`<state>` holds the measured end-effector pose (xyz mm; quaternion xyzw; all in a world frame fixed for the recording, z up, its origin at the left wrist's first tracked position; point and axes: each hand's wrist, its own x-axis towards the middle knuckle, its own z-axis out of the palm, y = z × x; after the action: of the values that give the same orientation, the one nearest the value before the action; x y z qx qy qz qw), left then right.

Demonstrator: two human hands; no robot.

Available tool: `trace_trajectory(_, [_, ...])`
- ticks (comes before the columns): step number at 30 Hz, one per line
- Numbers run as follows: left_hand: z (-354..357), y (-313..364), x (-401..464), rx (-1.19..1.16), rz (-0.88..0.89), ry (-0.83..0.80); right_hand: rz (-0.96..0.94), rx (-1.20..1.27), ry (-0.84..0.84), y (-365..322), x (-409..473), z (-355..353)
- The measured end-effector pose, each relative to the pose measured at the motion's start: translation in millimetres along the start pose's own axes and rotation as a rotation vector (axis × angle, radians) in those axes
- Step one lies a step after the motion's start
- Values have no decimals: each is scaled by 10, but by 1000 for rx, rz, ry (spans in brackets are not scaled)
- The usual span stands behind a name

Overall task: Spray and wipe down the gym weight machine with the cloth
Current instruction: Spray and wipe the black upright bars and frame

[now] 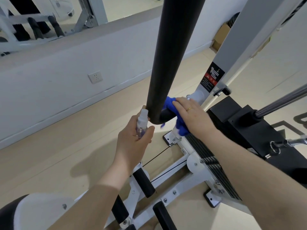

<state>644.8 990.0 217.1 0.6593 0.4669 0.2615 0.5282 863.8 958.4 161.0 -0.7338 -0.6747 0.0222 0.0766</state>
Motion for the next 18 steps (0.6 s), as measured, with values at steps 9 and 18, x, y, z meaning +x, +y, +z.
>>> trace_trajectory(9, [-28, 68, -21, -61, -74, -63, 545, 987, 39, -851, -15, -141])
trace_trajectory(18, [-159, 221, -62, -123, -34, 41, 508, 1412, 137, -1029, -73, -834])
